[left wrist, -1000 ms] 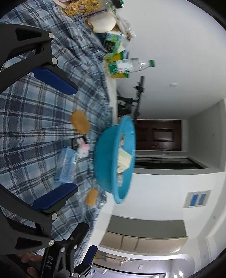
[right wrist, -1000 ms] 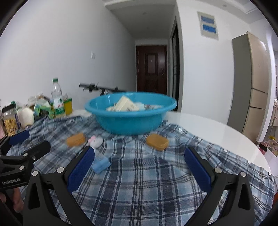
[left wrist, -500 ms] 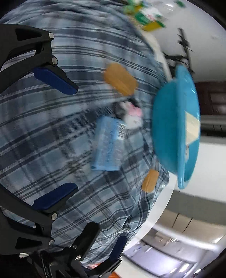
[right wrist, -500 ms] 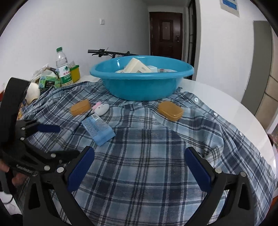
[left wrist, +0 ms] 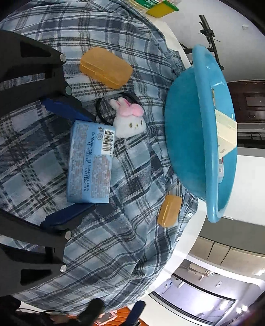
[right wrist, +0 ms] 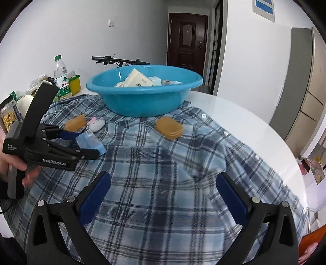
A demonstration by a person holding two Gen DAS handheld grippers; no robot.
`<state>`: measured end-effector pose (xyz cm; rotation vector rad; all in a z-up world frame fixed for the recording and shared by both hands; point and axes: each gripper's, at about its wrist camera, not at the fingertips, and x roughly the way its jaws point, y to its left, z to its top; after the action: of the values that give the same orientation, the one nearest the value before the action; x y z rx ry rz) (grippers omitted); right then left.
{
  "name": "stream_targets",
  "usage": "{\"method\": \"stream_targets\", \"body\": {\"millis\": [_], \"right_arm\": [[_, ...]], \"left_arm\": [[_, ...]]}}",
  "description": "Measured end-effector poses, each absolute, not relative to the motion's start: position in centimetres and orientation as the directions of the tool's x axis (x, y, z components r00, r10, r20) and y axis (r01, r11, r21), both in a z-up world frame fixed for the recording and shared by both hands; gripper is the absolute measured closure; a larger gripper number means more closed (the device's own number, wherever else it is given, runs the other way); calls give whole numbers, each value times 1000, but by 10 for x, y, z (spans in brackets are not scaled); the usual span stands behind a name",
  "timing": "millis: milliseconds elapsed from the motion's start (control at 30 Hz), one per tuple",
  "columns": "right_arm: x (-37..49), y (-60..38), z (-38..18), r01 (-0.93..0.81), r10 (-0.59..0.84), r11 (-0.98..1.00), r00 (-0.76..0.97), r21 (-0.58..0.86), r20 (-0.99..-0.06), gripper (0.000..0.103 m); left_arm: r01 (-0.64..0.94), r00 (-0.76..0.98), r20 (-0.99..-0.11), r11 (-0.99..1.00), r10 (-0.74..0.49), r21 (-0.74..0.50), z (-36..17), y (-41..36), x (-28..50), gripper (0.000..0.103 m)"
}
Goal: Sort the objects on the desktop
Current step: 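Lower the left tool onto the light blue box and close it, then lower the right tool onto the pink-and-white bunny toy and close it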
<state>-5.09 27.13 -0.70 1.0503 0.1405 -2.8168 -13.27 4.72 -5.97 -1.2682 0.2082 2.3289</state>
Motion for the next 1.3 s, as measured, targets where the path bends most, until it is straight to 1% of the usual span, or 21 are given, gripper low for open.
{"method": "stream_targets", "body": {"millis": [133,267,400,600,733,900,1000,1133,1233,1300], "right_arm": [[-58,270,1,173,-104,-984,-750,-42,-653,0],[-66,259,0,206,-132,-978,-740,-35,-659,0],[-72,244,-6,235,-164,-972,-718,-14,-676,0],[-78,229,-8,234,-202,-971,-709,45,-675,0],[-79,229,-8,213,-210,-974,-711,79,-671,0],[-84,233,-2,203,-194,-977,-711,66,-676,0],[-93,237,7,191,-182,-980,-715,61,-675,0],[-110,244,19,184,-207,-977,-713,106,-670,0],[-125,248,23,136,-180,-984,-704,119,-687,0],[-132,250,23,123,-198,-980,-699,157,-687,0]], "left_arm": [[-426,-458,-819,-894,346,-140,-55,30,-132,25],[-343,-483,-808,-922,338,-180,-48,8,-127,25],[-230,-543,-784,-951,302,-207,-37,-12,-116,25],[-139,-626,-737,-967,253,-215,-26,-23,-95,25],[-132,-635,-730,-967,251,-217,-23,-27,-87,25],[-153,-629,-739,-970,243,-189,-19,-26,-92,25],[-163,-644,-727,-971,238,-174,-12,-24,-96,25],[-184,-664,-710,-972,235,-149,2,-20,-103,25],[-199,-677,-696,-970,241,-141,10,-15,-111,25],[-203,-687,-687,-970,239,-135,15,-13,-116,25]]}}
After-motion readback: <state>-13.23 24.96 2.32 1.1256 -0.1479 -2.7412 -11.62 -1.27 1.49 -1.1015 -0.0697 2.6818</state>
